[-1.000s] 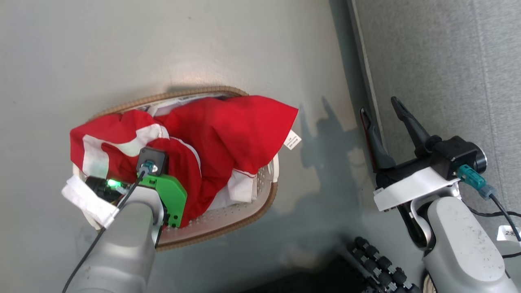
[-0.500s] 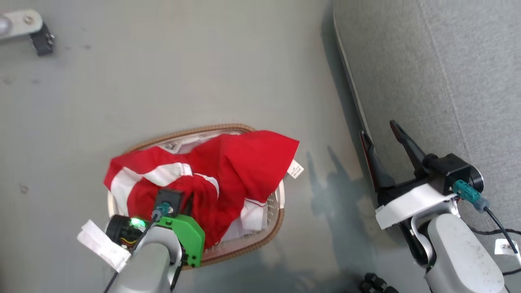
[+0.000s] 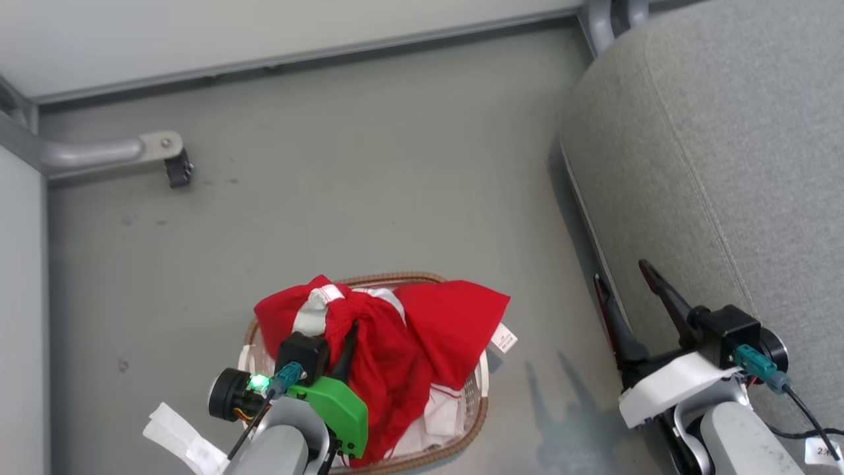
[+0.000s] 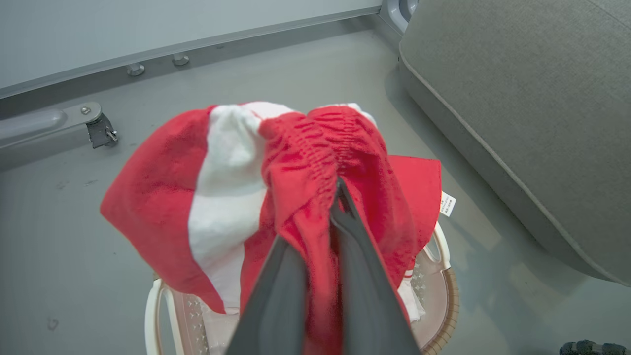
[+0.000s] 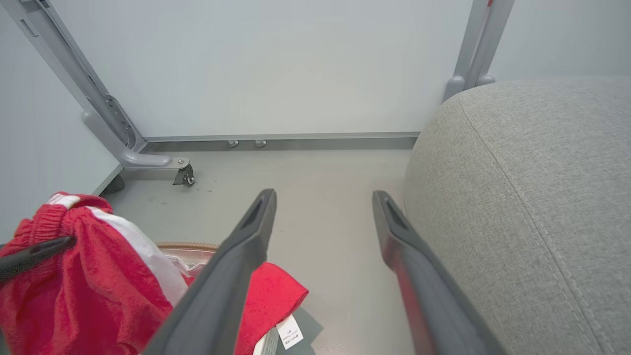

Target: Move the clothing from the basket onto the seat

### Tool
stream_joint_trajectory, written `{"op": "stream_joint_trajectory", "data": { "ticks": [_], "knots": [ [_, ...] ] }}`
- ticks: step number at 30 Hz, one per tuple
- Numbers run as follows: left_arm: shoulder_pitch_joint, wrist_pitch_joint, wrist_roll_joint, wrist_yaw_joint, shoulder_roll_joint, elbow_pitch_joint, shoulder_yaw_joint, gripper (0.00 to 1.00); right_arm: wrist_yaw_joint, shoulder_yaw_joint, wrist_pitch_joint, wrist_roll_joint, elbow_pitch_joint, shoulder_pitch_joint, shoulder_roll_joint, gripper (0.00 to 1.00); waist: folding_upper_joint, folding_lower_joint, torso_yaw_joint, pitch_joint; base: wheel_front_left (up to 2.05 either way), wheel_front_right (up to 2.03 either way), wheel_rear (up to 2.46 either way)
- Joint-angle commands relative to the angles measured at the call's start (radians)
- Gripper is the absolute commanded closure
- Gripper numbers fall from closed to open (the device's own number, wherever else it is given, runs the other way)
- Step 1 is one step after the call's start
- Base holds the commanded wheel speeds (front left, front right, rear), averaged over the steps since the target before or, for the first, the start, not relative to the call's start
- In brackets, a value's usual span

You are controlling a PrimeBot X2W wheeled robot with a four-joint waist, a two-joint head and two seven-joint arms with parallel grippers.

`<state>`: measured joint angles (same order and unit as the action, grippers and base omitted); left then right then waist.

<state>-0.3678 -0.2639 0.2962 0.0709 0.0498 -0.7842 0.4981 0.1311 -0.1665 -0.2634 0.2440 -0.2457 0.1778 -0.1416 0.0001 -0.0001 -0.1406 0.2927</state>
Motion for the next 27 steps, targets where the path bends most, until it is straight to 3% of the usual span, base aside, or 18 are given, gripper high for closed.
{"op": "stream_joint_trajectory", "data": {
  "ticks": [1,15,27],
  "knots": [
    [0.027,-0.001,-0.007,-0.002,0.002,0.027,-0.006,1.00,-0.001,0.000,-0.002,-0.004,-0.006,-0.025,-0.004,0.00,-0.0001,0.0001,0.053,-0.107,0.00,0.00,0.00],
    [0.071,-0.001,0.012,-0.009,0.002,0.336,-0.032,1.00,-0.001,0.005,-0.002,0.000,-0.018,-0.108,0.008,0.00,-0.0001,0.0001,0.071,-0.243,0.00,0.00,0.00],
    [0.026,-0.001,0.037,-0.035,0.002,0.555,-0.037,1.00,-0.001,-0.006,-0.002,-0.008,-0.019,-0.142,0.021,0.00,-0.0001,0.0001,0.062,-0.292,0.00,0.00,0.00]
  ]
}}
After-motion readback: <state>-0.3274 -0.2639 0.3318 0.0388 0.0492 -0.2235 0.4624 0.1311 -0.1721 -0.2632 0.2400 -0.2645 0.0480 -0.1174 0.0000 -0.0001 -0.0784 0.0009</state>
